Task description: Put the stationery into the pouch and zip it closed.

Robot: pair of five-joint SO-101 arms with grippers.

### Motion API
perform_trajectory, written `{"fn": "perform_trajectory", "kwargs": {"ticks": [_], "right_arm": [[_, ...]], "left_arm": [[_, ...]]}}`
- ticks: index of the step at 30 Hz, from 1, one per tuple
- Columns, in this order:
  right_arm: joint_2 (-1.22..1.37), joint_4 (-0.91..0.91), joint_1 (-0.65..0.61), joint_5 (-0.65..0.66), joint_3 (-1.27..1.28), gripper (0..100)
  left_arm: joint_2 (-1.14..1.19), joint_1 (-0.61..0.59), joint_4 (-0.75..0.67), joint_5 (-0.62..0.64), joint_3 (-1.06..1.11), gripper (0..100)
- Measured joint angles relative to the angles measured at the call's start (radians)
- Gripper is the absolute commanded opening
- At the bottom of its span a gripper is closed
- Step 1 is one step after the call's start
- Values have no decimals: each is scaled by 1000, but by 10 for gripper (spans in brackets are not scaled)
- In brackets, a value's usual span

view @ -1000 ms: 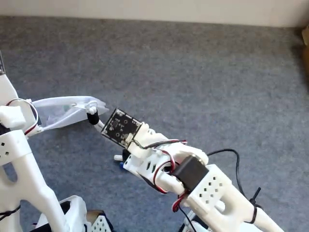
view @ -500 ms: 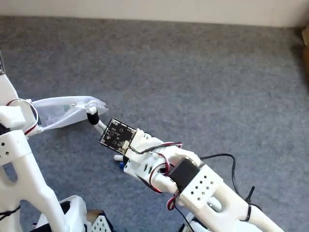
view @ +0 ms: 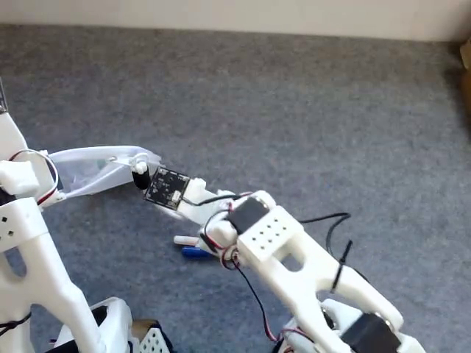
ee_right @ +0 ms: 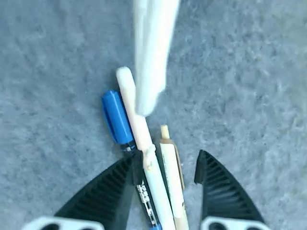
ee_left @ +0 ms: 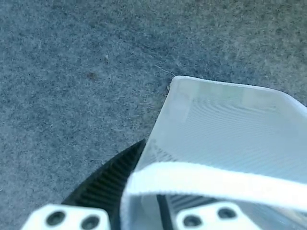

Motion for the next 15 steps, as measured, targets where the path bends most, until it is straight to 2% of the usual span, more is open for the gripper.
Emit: {"fn": "perform_trajectory", "kwargs": {"ticks": [15], "right_arm": [[198, 0, 3, 112, -31, 170]], "left_arm": [[0, 0, -3, 0, 0, 7]]}}
